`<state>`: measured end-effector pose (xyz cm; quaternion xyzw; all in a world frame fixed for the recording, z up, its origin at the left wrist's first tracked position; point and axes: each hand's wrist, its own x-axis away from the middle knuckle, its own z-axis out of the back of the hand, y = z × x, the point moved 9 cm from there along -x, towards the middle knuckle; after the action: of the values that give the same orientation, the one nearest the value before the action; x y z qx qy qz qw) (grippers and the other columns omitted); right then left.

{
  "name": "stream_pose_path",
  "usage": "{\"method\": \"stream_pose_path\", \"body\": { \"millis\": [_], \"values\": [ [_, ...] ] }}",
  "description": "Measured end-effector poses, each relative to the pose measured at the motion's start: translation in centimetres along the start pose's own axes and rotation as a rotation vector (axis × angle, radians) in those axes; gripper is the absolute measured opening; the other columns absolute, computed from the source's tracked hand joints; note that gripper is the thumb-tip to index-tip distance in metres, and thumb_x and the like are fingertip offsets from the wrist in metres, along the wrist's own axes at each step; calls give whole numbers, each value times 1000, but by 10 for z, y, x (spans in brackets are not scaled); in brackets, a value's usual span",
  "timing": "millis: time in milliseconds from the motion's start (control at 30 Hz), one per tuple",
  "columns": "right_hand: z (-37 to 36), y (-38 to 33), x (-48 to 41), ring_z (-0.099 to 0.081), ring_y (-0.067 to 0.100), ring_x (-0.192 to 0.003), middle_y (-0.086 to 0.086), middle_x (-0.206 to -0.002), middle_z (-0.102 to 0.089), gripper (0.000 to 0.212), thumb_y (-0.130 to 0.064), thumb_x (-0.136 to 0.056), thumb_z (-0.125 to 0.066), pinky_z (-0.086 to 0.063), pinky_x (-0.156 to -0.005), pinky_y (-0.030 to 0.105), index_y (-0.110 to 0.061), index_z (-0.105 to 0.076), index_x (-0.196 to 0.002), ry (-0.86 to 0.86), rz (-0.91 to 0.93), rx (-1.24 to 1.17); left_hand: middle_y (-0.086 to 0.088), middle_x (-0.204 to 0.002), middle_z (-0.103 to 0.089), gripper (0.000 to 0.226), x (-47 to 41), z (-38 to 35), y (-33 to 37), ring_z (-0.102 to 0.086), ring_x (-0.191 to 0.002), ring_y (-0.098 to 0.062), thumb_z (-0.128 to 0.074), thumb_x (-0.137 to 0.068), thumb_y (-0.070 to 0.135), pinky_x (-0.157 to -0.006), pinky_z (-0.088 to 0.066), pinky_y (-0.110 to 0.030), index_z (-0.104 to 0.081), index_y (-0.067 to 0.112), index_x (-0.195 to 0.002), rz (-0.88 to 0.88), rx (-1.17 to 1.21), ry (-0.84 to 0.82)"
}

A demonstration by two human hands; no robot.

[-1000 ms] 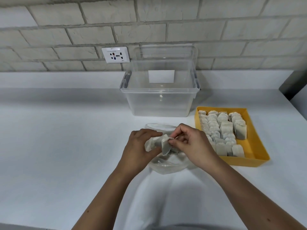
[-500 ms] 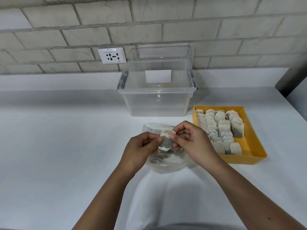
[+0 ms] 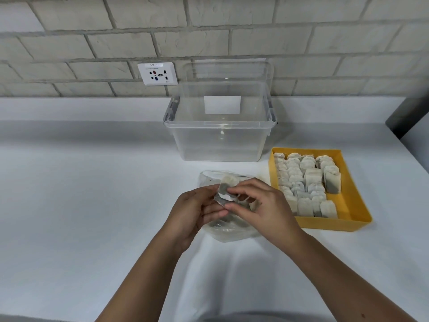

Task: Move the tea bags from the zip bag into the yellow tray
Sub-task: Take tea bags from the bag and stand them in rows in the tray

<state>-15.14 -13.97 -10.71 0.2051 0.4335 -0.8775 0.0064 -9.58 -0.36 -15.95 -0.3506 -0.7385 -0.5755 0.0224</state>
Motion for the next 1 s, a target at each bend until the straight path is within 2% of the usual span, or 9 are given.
{"method": "stream_pose_path", "body": {
  "millis": [133, 300, 467, 567, 633, 700, 767, 867, 1000],
  "values": [
    [2, 6, -1, -66, 6, -76, -11, -94, -68, 26, -28, -76, -81, -55, -73, 29, -20, -76, -101, 31, -27, -42, -10, -90, -77, 25, 4, -7, 1, -75, -85, -18, -56, -94, -5, -86, -60, -26, -71, 3, -111, -15, -6, -68],
    [5, 7, -2, -67, 6, -76, -10, -89, -70, 13, -18, -81, -78, -55, -71, 23, -16, -77, -94, 101, -54, -79, -16, -94, -77, 12, 3, 0, -1, -76, -90, -21, -65, -91, 2, -79, -61, -24, -66, 1, -103, -35, 10, 35],
    [10, 8, -3, -62, 1, -73, -11, -82, -68, 4, -15, -88, -70, -46, -67, 12, -14, -74, -88, 104, -48, -25, -19, -99, -76, 19, 3, -1, -1, -75, -94, -24, -66, -92, 7, -78, -62, -26, -63, -3, -108, -35, -39, 41],
    [10, 4, -4, -61, 2, -74, -11, -84, -67, 5, -17, -89, -70, -45, -67, 12, -16, -74, -90, 66, -9, 57, -14, -90, -76, 8, 1, 3, 4, -76, -88, -23, -65, -92, 5, -76, -62, -28, -66, 1, -99, -42, -126, 43],
    [19, 2, -6, -60, 3, -74, -9, -84, -66, 5, -19, -87, -72, -47, -67, 14, -17, -75, -90, 84, 14, 111, -12, -86, -75, 1, 0, 10, 13, -76, -84, -23, -64, -92, 3, -73, -62, -28, -65, 3, -93, -90, -268, 92],
    [30, 0, -12, -61, 4, -73, -12, -84, -65, 6, -23, -85, -73, -50, -68, 19, -19, -75, -89, 63, 25, 166, -9, -87, -74, 3, -1, 22, 31, -74, -81, -21, -64, -92, 7, -70, -58, -24, -63, 9, -90, -218, -675, 203],
    [31, 0, -20, -61, 4, -75, -15, -85, -64, 7, -29, -84, -73, -52, -70, 26, -24, -76, -88, -84, 18, 244, 0, -87, -72, 4, 1, 22, 47, -70, -81, -16, -64, -92, 12, -68, -53, -20, -63, 15, -89, -329, -1015, 252],
    [25, -3, -26, -59, 3, -84, -16, -90, -57, 5, -34, -82, -75, -49, -76, 29, -31, -75, -86, -324, 6, 268, 3, -84, -72, 13, 4, 10, 56, -67, -79, -12, -63, -93, 10, -70, -55, -22, -60, 21, -86, -394, -1043, 122],
    [13, -11, -30, -57, 0, -93, -20, -100, -58, 5, -36, -81, -75, -47, -82, 27, -33, -75, -85, -453, 52, 251, 11, -86, -71, 9, 6, -13, 61, -64, -82, -8, -63, -93, 12, -75, -52, -29, -65, 21, -91, -489, -1207, 12]
  ]
}}
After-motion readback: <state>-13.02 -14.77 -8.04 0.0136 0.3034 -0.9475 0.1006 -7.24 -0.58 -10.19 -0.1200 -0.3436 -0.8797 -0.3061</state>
